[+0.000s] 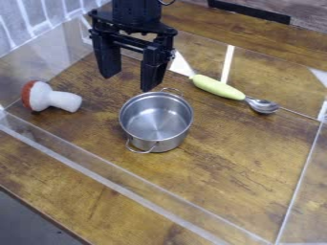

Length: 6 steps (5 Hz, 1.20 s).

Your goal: Put the mushroom in the silver pot

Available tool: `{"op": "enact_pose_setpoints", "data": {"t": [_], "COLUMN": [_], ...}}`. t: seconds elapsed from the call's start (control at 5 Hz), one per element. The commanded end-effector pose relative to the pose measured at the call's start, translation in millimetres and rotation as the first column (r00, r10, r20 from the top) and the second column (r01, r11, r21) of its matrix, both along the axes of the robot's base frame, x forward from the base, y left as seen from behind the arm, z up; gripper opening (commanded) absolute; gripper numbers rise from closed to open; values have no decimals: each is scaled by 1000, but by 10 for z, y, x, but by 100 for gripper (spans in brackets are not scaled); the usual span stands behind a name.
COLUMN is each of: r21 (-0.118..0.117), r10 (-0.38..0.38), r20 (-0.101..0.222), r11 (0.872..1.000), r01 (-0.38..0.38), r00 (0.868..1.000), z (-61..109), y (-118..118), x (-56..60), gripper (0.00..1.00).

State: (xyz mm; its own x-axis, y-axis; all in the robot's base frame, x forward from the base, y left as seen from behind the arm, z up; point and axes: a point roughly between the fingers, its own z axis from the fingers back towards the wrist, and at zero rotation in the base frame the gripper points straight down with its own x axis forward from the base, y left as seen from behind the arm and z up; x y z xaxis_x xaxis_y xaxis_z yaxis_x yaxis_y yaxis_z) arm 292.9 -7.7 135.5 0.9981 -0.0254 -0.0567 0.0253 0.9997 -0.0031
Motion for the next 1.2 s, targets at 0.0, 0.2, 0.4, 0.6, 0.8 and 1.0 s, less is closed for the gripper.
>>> {"op": "enact_pose_setpoints", "data": {"t": [0.0, 0.2, 0.4, 0.6, 0.8, 1.0], "r21": [-3, 21, 59, 91, 104, 114], "r10": [-55, -110, -169, -226, -333, -460], "r20": [-36, -42, -35, -26, -6, 13], "r11": [999, 994, 984, 970, 938, 883], "r01": [55, 111, 171, 227, 332, 456], "r00": [998, 993, 985, 974, 943, 888], "z": [-109, -139, -141, -176, -273, -394], "y": [-29, 381, 864, 1326, 1544, 1583], "x": [-8, -124, -245, -298, -245, -147], "gripper": [100, 100, 100, 100, 100, 100]}}
